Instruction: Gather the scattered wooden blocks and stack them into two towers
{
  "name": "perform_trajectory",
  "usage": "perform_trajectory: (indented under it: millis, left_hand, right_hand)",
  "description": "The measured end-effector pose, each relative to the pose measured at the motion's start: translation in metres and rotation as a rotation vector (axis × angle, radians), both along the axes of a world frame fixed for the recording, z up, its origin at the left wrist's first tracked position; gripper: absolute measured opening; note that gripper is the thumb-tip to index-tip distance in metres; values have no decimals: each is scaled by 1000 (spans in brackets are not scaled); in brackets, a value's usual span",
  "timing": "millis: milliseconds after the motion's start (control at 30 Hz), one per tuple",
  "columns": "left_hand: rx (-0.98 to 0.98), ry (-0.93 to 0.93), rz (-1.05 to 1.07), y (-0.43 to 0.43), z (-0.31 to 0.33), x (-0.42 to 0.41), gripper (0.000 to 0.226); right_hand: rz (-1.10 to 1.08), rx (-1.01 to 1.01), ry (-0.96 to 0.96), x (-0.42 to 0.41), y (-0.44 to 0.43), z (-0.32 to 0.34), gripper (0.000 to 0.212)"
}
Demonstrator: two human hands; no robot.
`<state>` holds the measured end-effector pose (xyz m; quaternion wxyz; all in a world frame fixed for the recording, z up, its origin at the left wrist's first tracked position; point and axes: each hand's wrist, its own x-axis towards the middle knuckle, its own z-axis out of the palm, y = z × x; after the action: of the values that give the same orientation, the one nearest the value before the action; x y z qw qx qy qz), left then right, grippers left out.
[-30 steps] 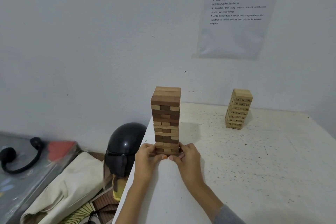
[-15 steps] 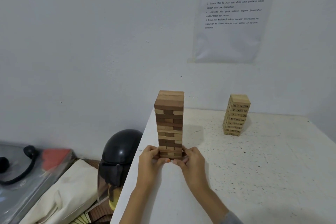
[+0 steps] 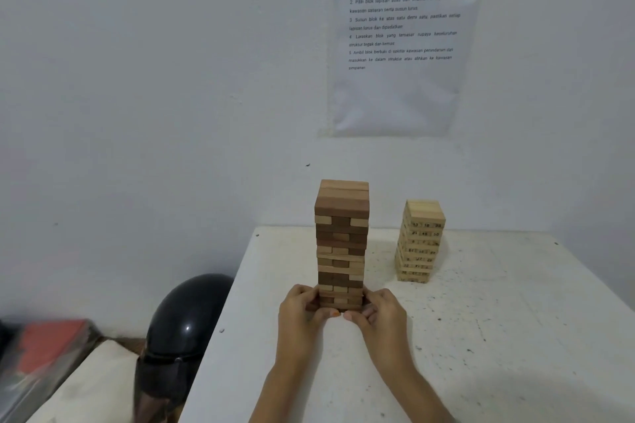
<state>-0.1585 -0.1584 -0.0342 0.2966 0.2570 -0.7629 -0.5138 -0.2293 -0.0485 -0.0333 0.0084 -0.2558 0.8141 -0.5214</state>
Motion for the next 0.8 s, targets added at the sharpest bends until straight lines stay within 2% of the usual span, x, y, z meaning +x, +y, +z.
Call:
perform_trajectory:
  millis: [233, 633, 800]
  left_hand:
    - [-59, -22, -53, 7, -3, -37, 20]
    - [-77, 36, -16, 16, -8, -70, 20]
    - [-120, 34, -24, 14, -16, -76, 16]
  right_hand:
    - [-111, -38, 46, -30, 10, -3, 43]
    - [-282, -153, 28, -45, 8, -8, 26]
    - [-297, -147, 16, -51, 6, -14, 28]
